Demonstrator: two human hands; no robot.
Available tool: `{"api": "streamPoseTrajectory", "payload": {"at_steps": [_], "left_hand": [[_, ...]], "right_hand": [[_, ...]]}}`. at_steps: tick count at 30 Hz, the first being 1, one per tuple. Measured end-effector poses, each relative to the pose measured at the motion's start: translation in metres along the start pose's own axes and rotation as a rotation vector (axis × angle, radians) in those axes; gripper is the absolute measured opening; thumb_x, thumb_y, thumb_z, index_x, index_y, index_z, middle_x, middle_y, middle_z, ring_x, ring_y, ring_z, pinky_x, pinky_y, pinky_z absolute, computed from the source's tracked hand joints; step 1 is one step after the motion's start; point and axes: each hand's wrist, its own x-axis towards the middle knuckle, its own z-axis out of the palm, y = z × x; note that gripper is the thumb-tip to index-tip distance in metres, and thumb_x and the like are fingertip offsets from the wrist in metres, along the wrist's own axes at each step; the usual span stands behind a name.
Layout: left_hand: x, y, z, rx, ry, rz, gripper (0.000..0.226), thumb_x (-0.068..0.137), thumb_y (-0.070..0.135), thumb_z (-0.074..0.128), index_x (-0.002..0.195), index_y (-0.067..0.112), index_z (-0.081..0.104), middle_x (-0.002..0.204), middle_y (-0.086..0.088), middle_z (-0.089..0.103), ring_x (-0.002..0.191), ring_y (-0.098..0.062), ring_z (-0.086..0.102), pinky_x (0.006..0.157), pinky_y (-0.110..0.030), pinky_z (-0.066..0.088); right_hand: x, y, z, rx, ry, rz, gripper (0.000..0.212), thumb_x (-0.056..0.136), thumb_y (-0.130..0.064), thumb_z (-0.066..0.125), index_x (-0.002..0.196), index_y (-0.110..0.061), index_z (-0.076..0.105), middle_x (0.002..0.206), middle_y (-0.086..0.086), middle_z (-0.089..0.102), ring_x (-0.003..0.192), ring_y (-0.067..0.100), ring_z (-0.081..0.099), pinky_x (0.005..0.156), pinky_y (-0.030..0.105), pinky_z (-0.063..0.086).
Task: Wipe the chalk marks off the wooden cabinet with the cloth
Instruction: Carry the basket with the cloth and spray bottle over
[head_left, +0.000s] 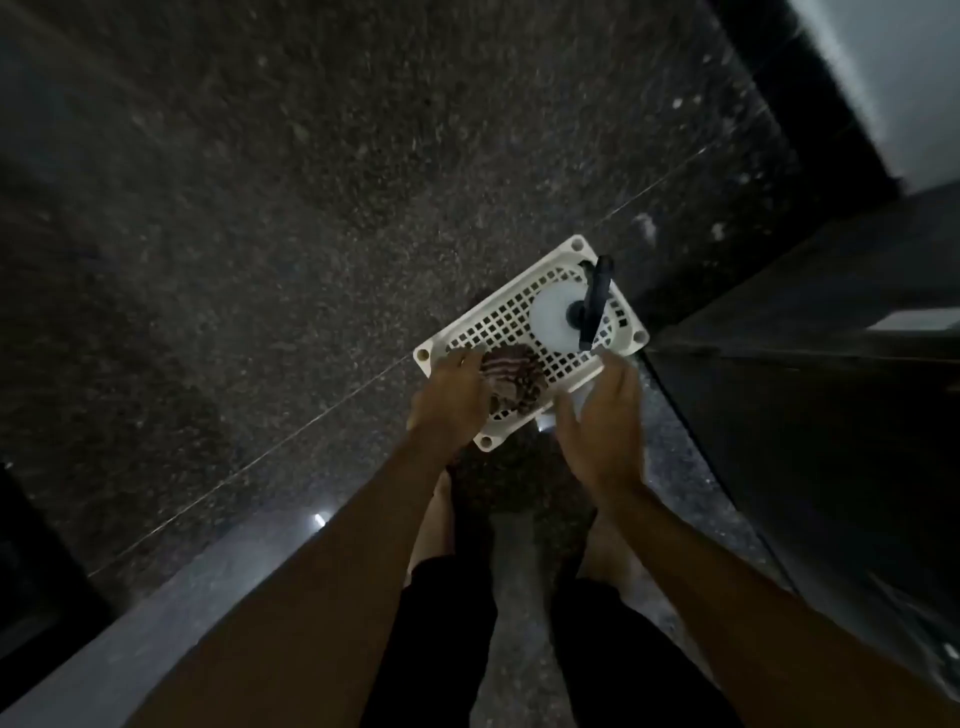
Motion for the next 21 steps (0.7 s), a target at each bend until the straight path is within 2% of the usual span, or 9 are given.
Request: {"api": "streamPoseTrajectory", "payload": {"at_steps": [4, 8, 9, 11, 13, 14, 17, 19, 21], "left_hand": [[0.038, 0.002, 0.003, 0.117, -0.100, 0.087, 0.054, 0.098, 0.024, 0.064, 0.147, 0.008, 0.048, 0.145, -0.018, 0.052, 0.138, -0.037, 0.045, 0.112, -0.048, 0.038], [0.061, 0.001, 0.011, 0.298, -0.197, 0.150, 0.066, 0.091, 0.032, 0.073, 0.147, 0.011, 0.045, 0.145, -0.016, 0.049, 0.137, -0.035, 0.045, 0.109, -0.045, 0.039], [0.066, 0.000, 0.011, 0.329, -0.217, 0.154, 0.071, 0.089, 0.036, 0.076, 0.148, 0.013, 0.045, 0.146, -0.015, 0.048, 0.138, -0.035, 0.044, 0.110, -0.046, 0.040], [0.072, 0.001, 0.012, 0.375, -0.256, 0.162, 0.079, 0.084, 0.044, 0.081, 0.149, 0.017, 0.046, 0.146, -0.014, 0.046, 0.138, -0.035, 0.043, 0.112, -0.049, 0.041], [0.074, 0.004, 0.014, 0.439, -0.288, 0.204, 0.079, 0.081, 0.045, 0.083, 0.147, 0.019, 0.048, 0.144, -0.014, 0.045, 0.136, -0.035, 0.043, 0.110, -0.052, 0.043], [0.072, 0.006, 0.014, 0.453, -0.293, 0.225, 0.077, 0.081, 0.044, 0.083, 0.145, 0.018, 0.049, 0.142, -0.014, 0.045, 0.134, -0.035, 0.043, 0.108, -0.053, 0.044], [0.064, 0.010, 0.016, 0.289, -0.269, 0.221, 0.059, 0.081, 0.034, 0.084, 0.129, 0.012, 0.057, 0.131, -0.014, 0.057, 0.124, -0.034, 0.054, 0.101, -0.045, 0.049], [0.054, 0.013, 0.012, 0.058, -0.230, 0.108, 0.046, 0.081, 0.028, 0.084, 0.115, 0.010, 0.059, 0.116, -0.010, 0.065, 0.112, -0.028, 0.061, 0.091, -0.036, 0.049], [0.041, 0.020, 0.003, -0.212, -0.154, -0.036, 0.044, 0.081, 0.025, 0.086, 0.111, 0.012, 0.056, 0.104, -0.002, 0.060, 0.099, -0.015, 0.056, 0.079, -0.024, 0.044]], "right_hand": [[0.036, 0.008, 0.007, 0.273, 0.061, -0.018, 0.087, 0.085, -0.045, 0.075, 0.151, -0.009, 0.031, 0.152, 0.010, 0.036, 0.140, 0.023, 0.037, 0.108, 0.036, 0.040], [0.068, 0.002, 0.010, 0.423, 0.087, -0.076, 0.092, 0.078, -0.043, 0.083, 0.150, -0.010, 0.036, 0.144, 0.006, 0.052, 0.134, 0.017, 0.049, 0.107, 0.033, 0.045], [0.075, 0.000, 0.010, 0.451, 0.101, -0.100, 0.088, 0.081, -0.041, 0.082, 0.149, -0.010, 0.037, 0.138, 0.007, 0.058, 0.128, 0.017, 0.055, 0.105, 0.036, 0.048], [0.085, -0.003, 0.012, 0.494, 0.124, -0.154, 0.072, 0.088, -0.037, 0.076, 0.144, -0.009, 0.042, 0.112, 0.009, 0.071, 0.105, 0.021, 0.068, 0.091, 0.045, 0.056], [0.090, -0.010, 0.011, 0.509, 0.141, -0.224, 0.053, 0.094, -0.032, 0.070, 0.135, -0.007, 0.049, 0.085, 0.011, 0.070, 0.081, 0.024, 0.070, 0.077, 0.048, 0.058], [0.093, -0.013, 0.009, 0.496, 0.154, -0.249, 0.047, 0.095, -0.031, 0.068, 0.131, -0.005, 0.053, 0.080, 0.013, 0.067, 0.076, 0.024, 0.069, 0.074, 0.048, 0.058], [0.097, -0.028, -0.003, 0.497, 0.196, -0.218, 0.037, 0.098, -0.032, 0.062, 0.122, -0.004, 0.058, 0.079, 0.016, 0.067, 0.073, 0.026, 0.069, 0.070, 0.048, 0.056], [0.091, -0.038, -0.017, 0.511, 0.224, -0.190, 0.024, 0.100, -0.028, 0.060, 0.113, -0.009, 0.060, 0.080, 0.012, 0.069, 0.072, 0.022, 0.069, 0.069, 0.045, 0.056], [0.077, -0.049, -0.035, 0.492, 0.253, -0.171, 0.013, 0.099, -0.021, 0.060, 0.110, -0.014, 0.061, 0.087, 0.009, 0.067, 0.072, 0.004, 0.064, 0.072, 0.030, 0.055]]}}
